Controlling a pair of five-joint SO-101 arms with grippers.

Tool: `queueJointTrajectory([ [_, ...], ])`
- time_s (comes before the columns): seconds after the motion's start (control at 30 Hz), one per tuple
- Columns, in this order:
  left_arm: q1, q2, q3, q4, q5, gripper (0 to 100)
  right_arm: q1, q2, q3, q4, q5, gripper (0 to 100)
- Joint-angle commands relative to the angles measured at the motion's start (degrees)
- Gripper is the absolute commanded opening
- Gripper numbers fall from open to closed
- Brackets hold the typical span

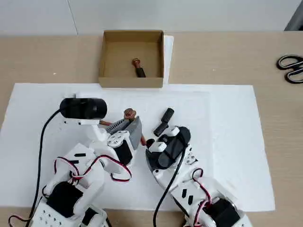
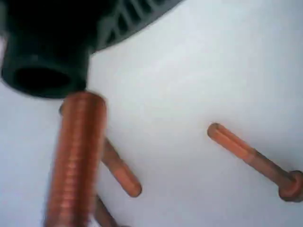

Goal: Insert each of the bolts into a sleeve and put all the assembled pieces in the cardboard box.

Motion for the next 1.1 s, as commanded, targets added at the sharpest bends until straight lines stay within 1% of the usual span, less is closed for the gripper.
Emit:
queueJointTrajectory([
  [0.0,0.4,-0.4,0.0,-0.6,1.0,1,-0.6,0.0,-4.0,-0.1,-0.9,0.4],
  [0.17,0.4,-0.4,0.0,-2.7,1.1,1,-0.6,0.0,-3.9,-0.1,-0.9,0.4],
  [0.3,0.4,-0.4,-0.3,-2.7,1.1,1,-0.7,0.0,-3.9,1.3,-1.1,0.4],
  [0.4,0.4,-0.4,-0.4,-2.7,1.1,1,-0.7,0.0,-3.9,1.4,-2.6,0.4],
  [0.63,0.4,-0.4,-0.4,-3.6,1.8,1,-1.5,0.1,-3.8,1.4,-2.8,0.4],
  [0.77,1.7,-0.4,-0.5,-4.0,1.8,1,-1.8,0.1,-2.9,1.4,-2.7,0.4],
  [1.07,1.7,-0.4,0.0,-2.5,1.8,1,-1.8,0.0,-3.0,1.0,-2.6,0.4],
])
